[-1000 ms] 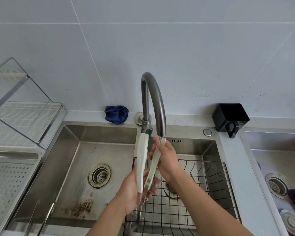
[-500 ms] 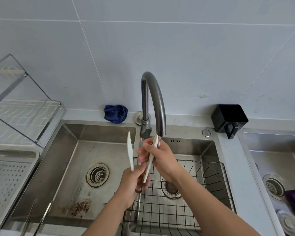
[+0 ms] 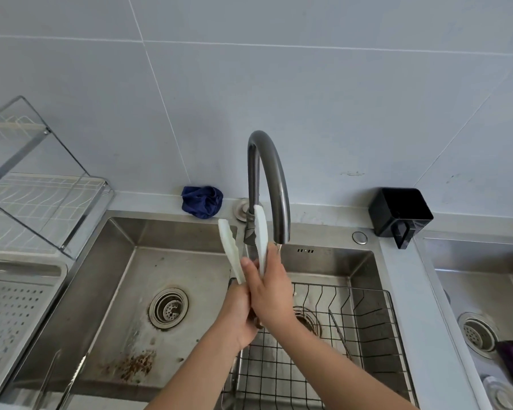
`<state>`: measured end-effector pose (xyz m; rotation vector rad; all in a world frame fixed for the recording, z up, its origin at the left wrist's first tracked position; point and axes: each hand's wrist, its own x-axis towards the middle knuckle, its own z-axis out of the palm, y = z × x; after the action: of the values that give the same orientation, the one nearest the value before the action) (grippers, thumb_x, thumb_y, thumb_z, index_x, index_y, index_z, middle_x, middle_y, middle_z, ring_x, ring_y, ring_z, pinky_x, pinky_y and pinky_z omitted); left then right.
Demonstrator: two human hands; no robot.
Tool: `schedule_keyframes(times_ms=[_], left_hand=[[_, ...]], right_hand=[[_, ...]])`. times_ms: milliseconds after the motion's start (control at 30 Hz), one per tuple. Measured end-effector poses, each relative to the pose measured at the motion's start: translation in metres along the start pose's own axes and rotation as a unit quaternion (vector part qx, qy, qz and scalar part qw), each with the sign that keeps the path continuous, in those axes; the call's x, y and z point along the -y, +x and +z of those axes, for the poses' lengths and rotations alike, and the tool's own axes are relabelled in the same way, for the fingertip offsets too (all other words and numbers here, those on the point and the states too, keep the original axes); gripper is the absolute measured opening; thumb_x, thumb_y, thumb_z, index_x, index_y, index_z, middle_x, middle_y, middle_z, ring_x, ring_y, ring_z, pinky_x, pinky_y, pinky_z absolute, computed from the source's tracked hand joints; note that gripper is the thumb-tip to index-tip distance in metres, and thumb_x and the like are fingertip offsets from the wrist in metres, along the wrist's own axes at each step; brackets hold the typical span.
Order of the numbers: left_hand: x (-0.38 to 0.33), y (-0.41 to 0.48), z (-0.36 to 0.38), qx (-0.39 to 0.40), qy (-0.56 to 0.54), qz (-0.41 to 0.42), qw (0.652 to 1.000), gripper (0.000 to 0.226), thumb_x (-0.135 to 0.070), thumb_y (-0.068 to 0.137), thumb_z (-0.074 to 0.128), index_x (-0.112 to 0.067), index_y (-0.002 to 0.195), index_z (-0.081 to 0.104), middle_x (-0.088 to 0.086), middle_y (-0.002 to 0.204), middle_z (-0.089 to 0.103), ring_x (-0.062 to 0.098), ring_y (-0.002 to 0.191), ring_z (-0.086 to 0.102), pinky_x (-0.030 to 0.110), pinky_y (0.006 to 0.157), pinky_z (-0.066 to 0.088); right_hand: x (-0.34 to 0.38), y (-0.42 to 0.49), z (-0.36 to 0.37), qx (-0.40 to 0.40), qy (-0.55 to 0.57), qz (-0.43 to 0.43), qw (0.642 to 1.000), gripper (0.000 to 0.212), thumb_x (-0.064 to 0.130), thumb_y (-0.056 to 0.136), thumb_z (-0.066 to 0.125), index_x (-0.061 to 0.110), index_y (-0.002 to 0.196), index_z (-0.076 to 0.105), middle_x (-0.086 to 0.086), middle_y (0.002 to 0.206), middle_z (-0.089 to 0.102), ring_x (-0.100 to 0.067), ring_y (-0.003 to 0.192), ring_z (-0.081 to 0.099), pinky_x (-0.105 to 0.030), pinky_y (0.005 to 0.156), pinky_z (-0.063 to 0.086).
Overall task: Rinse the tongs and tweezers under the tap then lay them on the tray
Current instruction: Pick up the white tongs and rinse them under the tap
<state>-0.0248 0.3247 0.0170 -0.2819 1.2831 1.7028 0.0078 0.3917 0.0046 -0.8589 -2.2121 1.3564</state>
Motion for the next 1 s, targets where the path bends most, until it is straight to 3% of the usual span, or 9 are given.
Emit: schedule_keyframes(times_ms=[67,200,300,467,533,633,767,900,1000], left_hand=[[0.003,-0.001,-0.002,-0.016,-0.004,-0.024,1.000,0.036,-0.037,0.103,0.049,-0.008,0.105,0.071,0.014,0.091,0.073,0.024,0.081,0.066,0.037,0.070,0.049],[0.012,-0.006,-0.009,-0.018,0.023,-0.084,0.996,0.035,-0.039,0.102,0.053,-0.010,0.084,0.061,0.004,0.056,0.049,0.012,0.041,0.042,0.021,0.035,0.030],[0.003,-0.004,-0.010,-0.032,-0.006,-0.067,0.997,0.039,-0.045,0.098,0.059,-0.008,0.088,0.066,0.005,0.056,0.052,0.012,0.037,0.043,0.019,0.030,0.030],[0.005,-0.001,-0.010,-0.095,0.034,-0.010,0.995,0.038,-0.038,0.103,0.044,-0.010,0.098,0.069,0.010,0.073,0.067,0.025,0.070,0.065,0.034,0.062,0.050],[0.010,-0.005,-0.013,-0.080,0.060,-0.025,0.995,0.041,-0.043,0.102,0.045,-0.010,0.091,0.068,0.009,0.065,0.060,0.021,0.053,0.057,0.028,0.051,0.045],[0.015,-0.012,-0.021,-0.031,0.097,-0.049,0.994,0.047,-0.052,0.099,0.052,-0.017,0.075,0.073,0.002,0.052,0.045,0.014,0.035,0.035,0.018,0.034,0.026],[0.016,-0.014,-0.027,-0.022,0.131,-0.014,0.991,0.042,-0.051,0.102,0.048,-0.025,0.083,0.076,0.001,0.050,0.047,0.014,0.035,0.037,0.019,0.035,0.026],[0.020,-0.019,-0.051,-0.067,0.245,0.059,0.966,0.031,-0.042,0.104,0.048,-0.026,0.103,0.075,-0.003,0.060,0.063,0.011,0.044,0.053,0.023,0.039,0.038],[0.027,-0.026,-0.069,-0.059,0.313,0.065,0.946,0.031,-0.039,0.105,0.047,-0.025,0.103,0.074,-0.004,0.072,0.068,0.009,0.053,0.056,0.023,0.048,0.043]], right_hand=[[0.003,0.004,0.001,0.041,-0.017,0.016,0.999,0.049,0.079,0.086,0.040,0.031,0.099,0.041,0.006,0.084,0.063,-0.011,0.072,0.064,-0.032,0.056,0.051],[0.008,0.033,-0.011,0.061,0.094,0.176,0.978,0.069,0.070,0.097,0.037,0.009,0.094,0.067,-0.004,0.079,0.068,-0.018,0.070,0.062,-0.031,0.065,0.046],[0.002,0.023,-0.010,0.043,0.139,0.162,0.976,0.053,0.054,0.101,0.049,0.005,0.100,0.066,-0.003,0.080,0.064,-0.014,0.071,0.060,-0.035,0.069,0.048],[-0.006,-0.026,0.004,0.123,0.105,0.096,0.982,0.049,0.067,0.087,0.055,0.019,0.098,0.060,-0.010,0.086,0.067,-0.027,0.079,0.065,-0.045,0.072,0.054],[-0.007,-0.014,-0.004,0.102,0.088,0.110,0.985,0.046,0.062,0.093,0.057,0.016,0.091,0.058,-0.004,0.074,0.062,-0.018,0.066,0.059,-0.037,0.063,0.051],[-0.004,0.009,-0.022,0.052,0.207,0.216,0.953,0.039,0.051,0.101,0.054,0.012,0.096,0.059,-0.004,0.072,0.068,-0.015,0.061,0.064,-0.026,0.053,0.050],[-0.009,0.006,-0.025,0.061,0.276,0.236,0.930,0.031,0.044,0.102,0.057,0.014,0.110,0.059,-0.006,0.086,0.073,-0.021,0.070,0.068,-0.033,0.063,0.058],[-0.014,0.002,-0.034,0.015,0.340,0.207,0.917,0.019,0.022,0.100,0.063,0.015,0.118,0.062,-0.010,0.096,0.075,-0.020,0.083,0.071,-0.023,0.066,0.056],[-0.005,0.000,-0.037,0.045,0.385,0.224,0.894,0.026,0.033,0.105,0.055,0.014,0.093,0.069,-0.012,0.079,0.067,-0.025,0.071,0.063,-0.036,0.065,0.056]])
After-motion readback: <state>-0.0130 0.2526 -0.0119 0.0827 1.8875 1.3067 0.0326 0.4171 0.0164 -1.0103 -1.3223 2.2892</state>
